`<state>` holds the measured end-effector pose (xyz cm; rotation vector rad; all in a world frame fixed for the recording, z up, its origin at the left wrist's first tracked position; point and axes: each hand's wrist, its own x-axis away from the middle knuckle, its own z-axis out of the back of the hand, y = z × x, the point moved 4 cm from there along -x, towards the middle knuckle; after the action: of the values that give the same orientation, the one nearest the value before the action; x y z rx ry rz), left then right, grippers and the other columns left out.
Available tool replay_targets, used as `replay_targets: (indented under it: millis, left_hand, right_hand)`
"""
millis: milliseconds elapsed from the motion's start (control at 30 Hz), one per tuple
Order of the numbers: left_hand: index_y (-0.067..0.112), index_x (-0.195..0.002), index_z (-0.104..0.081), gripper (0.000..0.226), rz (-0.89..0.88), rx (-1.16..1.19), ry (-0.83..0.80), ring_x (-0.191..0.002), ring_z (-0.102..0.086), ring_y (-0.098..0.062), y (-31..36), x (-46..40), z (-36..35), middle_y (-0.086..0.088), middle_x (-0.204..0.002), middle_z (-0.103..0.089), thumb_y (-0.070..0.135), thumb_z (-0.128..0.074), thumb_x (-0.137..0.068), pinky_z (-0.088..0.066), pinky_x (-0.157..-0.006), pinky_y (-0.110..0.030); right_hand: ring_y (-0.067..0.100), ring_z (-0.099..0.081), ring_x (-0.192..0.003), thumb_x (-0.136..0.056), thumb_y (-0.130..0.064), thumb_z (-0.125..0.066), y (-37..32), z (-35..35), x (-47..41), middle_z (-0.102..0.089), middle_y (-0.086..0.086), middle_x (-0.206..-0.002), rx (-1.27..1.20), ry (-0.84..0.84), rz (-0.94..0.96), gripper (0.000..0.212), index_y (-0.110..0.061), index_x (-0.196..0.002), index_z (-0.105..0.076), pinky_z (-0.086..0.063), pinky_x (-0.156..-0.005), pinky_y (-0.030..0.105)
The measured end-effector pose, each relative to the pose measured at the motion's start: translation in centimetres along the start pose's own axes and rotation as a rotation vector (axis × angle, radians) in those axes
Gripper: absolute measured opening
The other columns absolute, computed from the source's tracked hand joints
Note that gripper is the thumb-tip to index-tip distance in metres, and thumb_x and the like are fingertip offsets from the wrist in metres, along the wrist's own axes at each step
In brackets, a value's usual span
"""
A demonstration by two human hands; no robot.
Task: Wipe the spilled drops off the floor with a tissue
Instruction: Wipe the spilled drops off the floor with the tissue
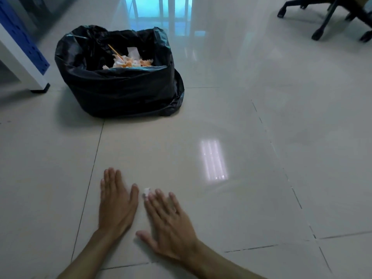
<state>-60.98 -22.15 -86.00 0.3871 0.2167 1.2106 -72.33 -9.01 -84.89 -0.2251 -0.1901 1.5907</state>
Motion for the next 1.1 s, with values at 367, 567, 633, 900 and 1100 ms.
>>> replay_targets:
  millis: [367, 567, 633, 900, 1100]
  left_hand:
    - [0.009, -0.156, 0.002, 0.076, -0.007, -0.017, -0.002, -0.152, 0.012, -0.011, 0.2, 0.2, -0.7, -0.006, -0.165, 0.008, 0.052, -0.013, -0.095, 0.001, -0.125, -0.036]
    - [0.004, -0.155, -0.001, 0.076, -0.011, -0.037, -0.001, -0.153, 0.009, -0.016, 0.7, 0.2, -0.5, -0.011, -0.166, 0.004, 0.05, -0.013, -0.095, 0.001, -0.125, -0.038]
    - [0.002, -0.155, -0.001, 0.077, -0.014, -0.047, -0.004, -0.153, 0.009, -0.017, 0.7, 0.2, -0.5, -0.013, -0.165, 0.003, 0.049, -0.012, -0.095, 0.002, -0.125, -0.038]
    - [-0.001, -0.153, -0.003, 0.078, -0.022, -0.071, -0.013, -0.153, 0.007, -0.021, 0.9, 0.3, -0.6, -0.016, -0.164, 0.001, 0.049, -0.008, -0.094, 0.004, -0.124, -0.037]
    - [0.003, -0.155, -0.004, 0.082, -0.074, -0.021, -0.041, -0.153, 0.008, -0.017, 0.0, 0.2, -0.1, -0.012, -0.165, 0.003, 0.055, -0.002, -0.092, 0.004, -0.124, -0.035]
  right_hand:
    - [0.029, -0.014, -0.151, -0.097, -0.07, -0.015, 14.8, 4.5, 7.4, -0.033, -0.001, -0.159, 0.189, -0.071, -0.385, 0.078, -0.02, -0.155, -0.03, -0.012, -0.119, 0.055]
    - [0.028, -0.001, -0.151, -0.09, -0.072, 0.001, 22.5, 6.9, 12.1, -0.017, 0.01, -0.164, 0.2, -0.046, -0.781, 0.092, -0.012, -0.157, -0.017, -0.003, -0.121, 0.053]
    - [0.027, -0.002, -0.152, -0.092, -0.07, -0.003, 20.3, 6.3, 11.0, -0.014, 0.012, -0.164, 0.152, 0.013, -0.787, 0.09, -0.008, -0.157, -0.014, -0.004, -0.122, 0.05]
    - [0.025, 0.016, -0.15, -0.097, -0.069, -0.015, 3.6, 1.3, -0.5, 0.004, 0.008, -0.166, -0.05, -0.117, -0.189, 0.086, -0.01, -0.158, -0.003, 0.004, -0.121, 0.049]
    - [0.027, -0.003, -0.153, -0.097, -0.066, -0.008, -0.9, -0.3, -2.5, -0.022, 0.003, -0.164, 0.007, -0.078, 0.019, 0.078, -0.017, -0.157, -0.02, -0.002, -0.12, 0.054]
